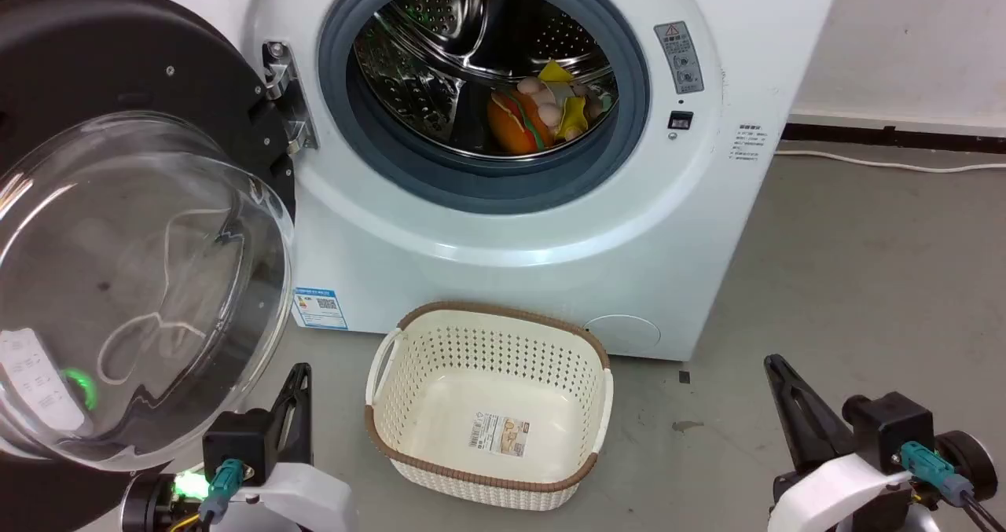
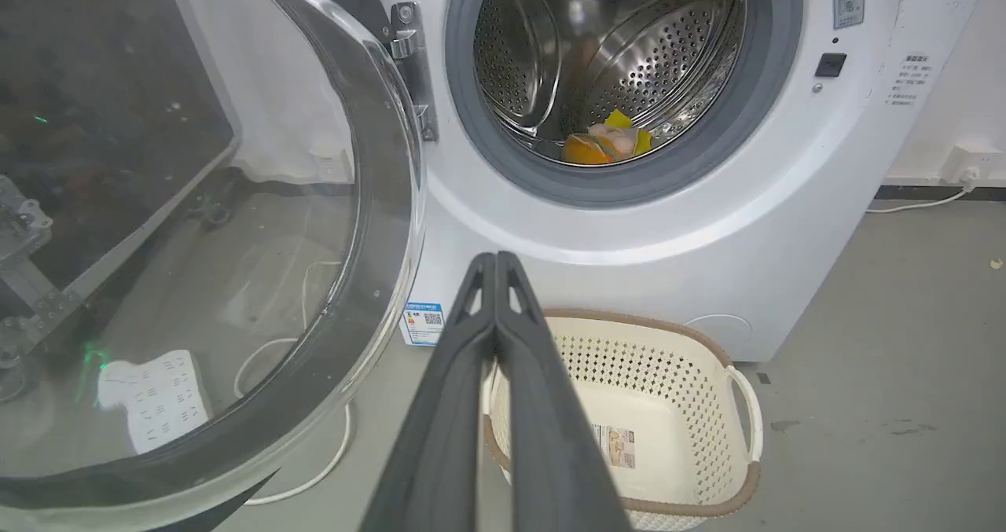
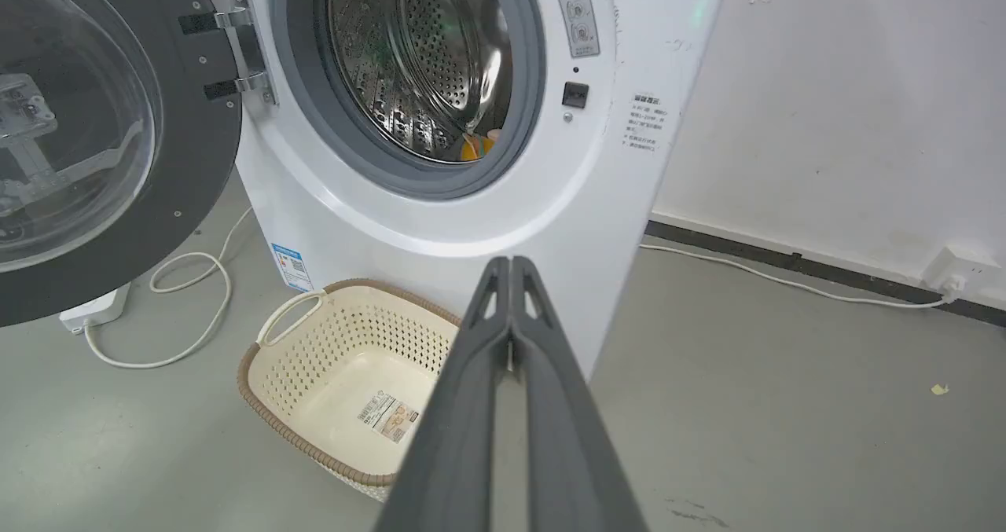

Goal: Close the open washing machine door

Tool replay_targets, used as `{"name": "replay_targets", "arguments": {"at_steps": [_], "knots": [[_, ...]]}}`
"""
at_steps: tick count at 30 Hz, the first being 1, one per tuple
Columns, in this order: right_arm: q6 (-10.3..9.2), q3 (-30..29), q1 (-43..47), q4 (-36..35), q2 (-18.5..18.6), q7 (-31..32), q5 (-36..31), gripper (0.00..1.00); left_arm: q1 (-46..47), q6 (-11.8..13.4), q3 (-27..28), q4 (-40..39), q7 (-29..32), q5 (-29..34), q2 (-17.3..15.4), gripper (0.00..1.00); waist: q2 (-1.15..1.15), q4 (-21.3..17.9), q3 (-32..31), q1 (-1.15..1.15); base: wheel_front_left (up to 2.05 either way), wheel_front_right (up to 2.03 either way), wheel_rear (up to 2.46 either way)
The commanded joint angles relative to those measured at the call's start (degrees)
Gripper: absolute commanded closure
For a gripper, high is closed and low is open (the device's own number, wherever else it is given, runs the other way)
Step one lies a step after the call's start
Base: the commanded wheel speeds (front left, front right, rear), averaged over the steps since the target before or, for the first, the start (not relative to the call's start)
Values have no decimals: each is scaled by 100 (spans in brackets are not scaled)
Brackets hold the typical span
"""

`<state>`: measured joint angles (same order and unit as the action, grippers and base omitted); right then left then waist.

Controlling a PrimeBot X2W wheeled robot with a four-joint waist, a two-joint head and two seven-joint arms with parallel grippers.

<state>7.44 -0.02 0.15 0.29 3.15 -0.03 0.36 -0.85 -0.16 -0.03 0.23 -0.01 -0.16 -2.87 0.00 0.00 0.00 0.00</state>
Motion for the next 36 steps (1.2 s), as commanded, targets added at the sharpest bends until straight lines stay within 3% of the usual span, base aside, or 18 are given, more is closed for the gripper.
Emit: {"name": "replay_targets", "arguments": {"at_steps": [1,36], "knots": [[5,2,-15,-29,-27,3,-36,100,85,16,3,-23,1,16,0,100,0,0,0,0,0,0,0],[5,2,-15,-29,-27,3,-36,100,85,16,3,-23,1,16,0,100,0,0,0,0,0,0,0]]}}
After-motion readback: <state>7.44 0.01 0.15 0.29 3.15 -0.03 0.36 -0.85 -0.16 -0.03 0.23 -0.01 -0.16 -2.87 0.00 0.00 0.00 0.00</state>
